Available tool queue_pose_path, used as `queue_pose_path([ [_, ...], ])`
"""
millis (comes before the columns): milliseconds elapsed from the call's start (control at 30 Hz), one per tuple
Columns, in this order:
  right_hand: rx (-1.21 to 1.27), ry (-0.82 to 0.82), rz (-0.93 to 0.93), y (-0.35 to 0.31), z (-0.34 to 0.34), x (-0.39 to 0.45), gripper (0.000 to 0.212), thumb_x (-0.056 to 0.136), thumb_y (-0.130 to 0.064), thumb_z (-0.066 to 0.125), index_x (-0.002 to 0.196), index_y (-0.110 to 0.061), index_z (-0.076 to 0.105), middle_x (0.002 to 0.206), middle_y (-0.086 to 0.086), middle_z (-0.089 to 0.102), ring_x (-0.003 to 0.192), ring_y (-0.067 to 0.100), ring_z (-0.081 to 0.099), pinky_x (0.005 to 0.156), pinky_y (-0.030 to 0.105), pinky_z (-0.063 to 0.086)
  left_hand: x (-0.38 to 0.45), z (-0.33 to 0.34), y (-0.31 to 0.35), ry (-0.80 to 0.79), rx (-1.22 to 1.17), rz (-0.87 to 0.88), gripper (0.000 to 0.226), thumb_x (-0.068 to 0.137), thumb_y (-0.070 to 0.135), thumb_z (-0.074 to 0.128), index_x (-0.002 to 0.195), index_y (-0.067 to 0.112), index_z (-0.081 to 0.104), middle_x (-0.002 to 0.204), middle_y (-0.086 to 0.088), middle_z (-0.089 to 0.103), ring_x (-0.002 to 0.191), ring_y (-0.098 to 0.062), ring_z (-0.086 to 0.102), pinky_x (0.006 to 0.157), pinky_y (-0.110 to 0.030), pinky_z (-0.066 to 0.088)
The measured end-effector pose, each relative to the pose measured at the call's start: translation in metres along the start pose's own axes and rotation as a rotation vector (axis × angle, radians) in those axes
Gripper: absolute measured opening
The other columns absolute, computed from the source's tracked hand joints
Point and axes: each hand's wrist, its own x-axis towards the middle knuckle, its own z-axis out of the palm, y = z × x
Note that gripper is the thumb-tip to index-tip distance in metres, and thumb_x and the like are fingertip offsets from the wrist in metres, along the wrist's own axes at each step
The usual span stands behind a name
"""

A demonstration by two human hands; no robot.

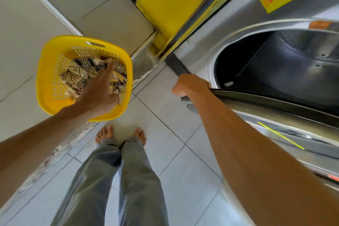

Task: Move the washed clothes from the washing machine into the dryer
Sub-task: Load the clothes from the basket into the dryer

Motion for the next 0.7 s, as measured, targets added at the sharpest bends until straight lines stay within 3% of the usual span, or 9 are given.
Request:
queue_pose_path([
  [133,-0.004,-0.152,0.027,-0.008,0.040,-0.009,0.020,0.091,-0.023,0.044,0.078,-0.009,0.050,0.110,0.010,0.062,0.111,0.036,0.055,0.105,0.055,0.035,-0.013,0.025,0.019,-0.034,0.009,0.052,0.088,0.087,0.016,0.056,0.156,0.025,0.002,0.139,-0.026,0.047,0.123,-0.043,0.049,0.097,-0.051,0.042],
  [300,-0.121,-0.241,0.030,-0.028,0.101,-0.053,0.028,0.091,-0.033,0.051,0.110,-0.011,0.052,0.123,0.019,0.055,0.117,0.044,0.048,0.103,0.066,0.029,-0.035,0.045,0.012,-0.132,0.021,0.086,0.086,0.088,0.011,0.056,0.156,0.018,0.004,0.139,-0.026,0.048,0.120,-0.042,0.052,0.098,-0.051,0.044],
  [433,-0.003,-0.281,0.027,-0.037,0.152,-0.072,0.049,0.091,-0.036,0.049,0.135,-0.015,0.049,0.139,0.026,0.044,0.127,0.050,0.039,0.095,0.077,0.030,-0.047,0.055,-0.001,-0.189,0.064,0.099,0.078,0.091,0.012,0.054,0.154,0.018,0.009,0.131,-0.026,0.053,0.119,-0.042,0.054,0.095,-0.051,0.045],
  [533,0.121,-0.426,0.086,-0.035,0.177,-0.084,0.058,0.091,-0.030,0.046,0.147,-0.019,0.036,0.146,0.027,0.037,0.133,0.054,0.031,0.093,0.083,0.027,-0.048,0.056,-0.006,-0.235,0.101,0.065,0.081,0.090,0.010,0.054,0.156,0.019,0.008,0.132,-0.026,0.053,0.116,-0.039,0.056,0.093,-0.049,0.046],
  [633,0.235,-0.556,0.115,-0.028,0.192,-0.087,0.062,0.088,-0.025,0.048,0.148,-0.021,0.034,0.145,0.021,0.042,0.132,0.049,0.038,0.099,0.070,0.038,-0.048,0.050,-0.003,-0.241,0.130,0.040,0.080,0.089,0.005,0.053,0.156,0.017,0.009,0.127,-0.026,0.057,0.110,-0.038,0.058,0.088,-0.045,0.046],
  [700,0.275,-0.570,0.073,-0.026,0.198,-0.086,0.061,0.083,-0.020,0.050,0.144,-0.016,0.040,0.135,0.018,0.053,0.122,0.045,0.050,0.099,0.060,0.045,-0.045,0.046,-0.002,-0.255,0.129,0.032,0.079,0.090,0.003,0.053,0.156,0.016,0.012,0.115,-0.025,0.062,0.094,-0.033,0.061,0.076,-0.037,0.047],
])
